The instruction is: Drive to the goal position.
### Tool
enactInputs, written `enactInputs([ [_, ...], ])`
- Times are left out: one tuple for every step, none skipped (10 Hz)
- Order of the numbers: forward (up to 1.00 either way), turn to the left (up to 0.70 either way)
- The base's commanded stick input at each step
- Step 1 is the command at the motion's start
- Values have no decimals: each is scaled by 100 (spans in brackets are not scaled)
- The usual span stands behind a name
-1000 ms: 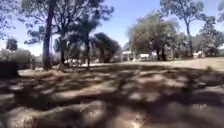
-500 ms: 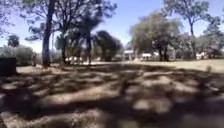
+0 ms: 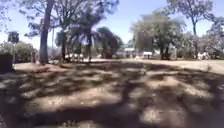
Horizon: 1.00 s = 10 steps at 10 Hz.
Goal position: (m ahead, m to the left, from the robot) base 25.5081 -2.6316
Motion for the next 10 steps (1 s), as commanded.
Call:
enactInputs([
  [70, 0],
  [70, 0],
  [70, 0],
  [70, 0],
  [70, 0],
  [70, 0],
  [70, -35],
  [70, -35],
  [70, -15],
  [70, 0],
])
